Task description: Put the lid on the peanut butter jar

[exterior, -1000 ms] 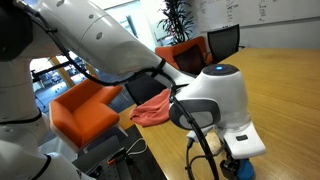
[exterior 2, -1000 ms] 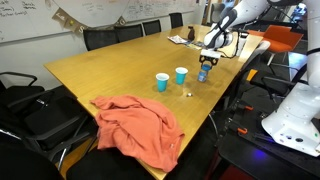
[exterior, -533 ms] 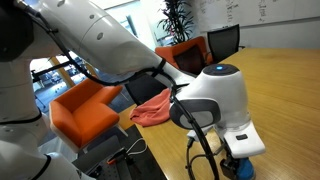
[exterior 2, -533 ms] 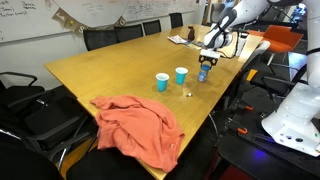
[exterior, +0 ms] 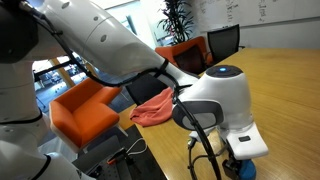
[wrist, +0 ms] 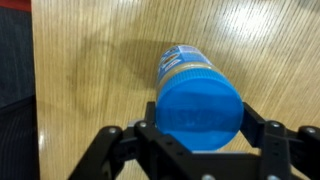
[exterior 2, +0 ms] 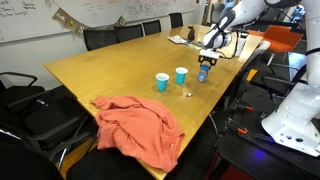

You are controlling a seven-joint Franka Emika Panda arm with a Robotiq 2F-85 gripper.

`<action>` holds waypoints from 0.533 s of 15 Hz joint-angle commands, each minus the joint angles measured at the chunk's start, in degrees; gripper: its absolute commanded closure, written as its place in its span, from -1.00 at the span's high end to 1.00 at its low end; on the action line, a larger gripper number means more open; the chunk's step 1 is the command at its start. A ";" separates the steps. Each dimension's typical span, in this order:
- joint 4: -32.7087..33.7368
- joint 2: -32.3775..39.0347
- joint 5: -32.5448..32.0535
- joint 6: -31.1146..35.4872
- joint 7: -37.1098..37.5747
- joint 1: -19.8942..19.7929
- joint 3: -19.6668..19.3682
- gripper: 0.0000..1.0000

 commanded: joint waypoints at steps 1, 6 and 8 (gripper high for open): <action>1.38 0.98 1.12 -0.48 -0.64 -0.64 0.39 0.09; 1.58 1.42 0.39 -1.36 -0.12 -0.10 0.00 0.09; 1.58 1.28 0.17 -1.61 0.16 0.08 -0.26 0.41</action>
